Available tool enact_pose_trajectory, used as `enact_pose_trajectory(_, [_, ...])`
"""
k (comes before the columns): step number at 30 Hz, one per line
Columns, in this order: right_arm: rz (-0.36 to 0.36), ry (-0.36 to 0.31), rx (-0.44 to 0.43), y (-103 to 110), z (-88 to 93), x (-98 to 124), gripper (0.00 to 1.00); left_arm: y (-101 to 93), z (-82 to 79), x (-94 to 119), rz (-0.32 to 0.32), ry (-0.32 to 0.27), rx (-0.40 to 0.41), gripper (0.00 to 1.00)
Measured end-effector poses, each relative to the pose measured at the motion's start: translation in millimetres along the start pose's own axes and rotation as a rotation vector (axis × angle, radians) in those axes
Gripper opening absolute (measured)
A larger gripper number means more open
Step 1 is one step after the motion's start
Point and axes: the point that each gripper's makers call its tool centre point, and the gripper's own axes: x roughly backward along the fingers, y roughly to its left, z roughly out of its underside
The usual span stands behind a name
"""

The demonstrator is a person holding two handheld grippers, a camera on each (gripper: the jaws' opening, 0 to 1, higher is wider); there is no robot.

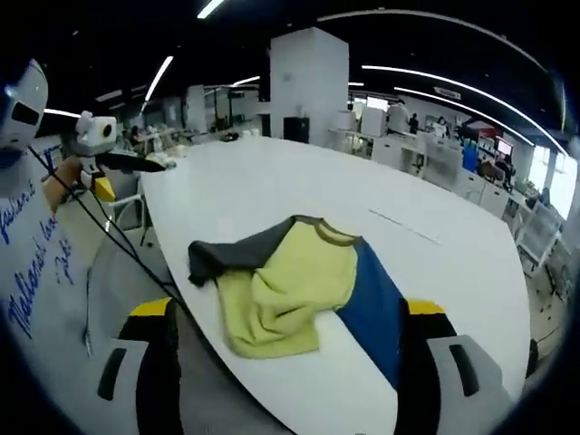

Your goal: Fold the garment on the visible template until the final outline fits inside the template.

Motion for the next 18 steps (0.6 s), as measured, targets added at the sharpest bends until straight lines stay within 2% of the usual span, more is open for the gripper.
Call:
enact_pose_trajectory(5, [0.022, 0.029, 0.034, 5.3, 1.9, 3.9, 1.00, -2.6, -0.4, 0.2, 0.007, 0.005, -0.010, 0.96])
enact_pose_trajectory(13, [0.010, 0.025, 0.028, 17.6, -0.1, 10.7, 1.00, -7.8, 1.6, 1.9, 0.012, 0.023, -0.026, 1.00])
enact_pose_trajectory(18, [0.019, -0.007, -0.023, 18.1, -2.6, 11.4, 1.00, -10.8, 0.7, 2.2, 0.018, 0.031, -0.037, 1.00])
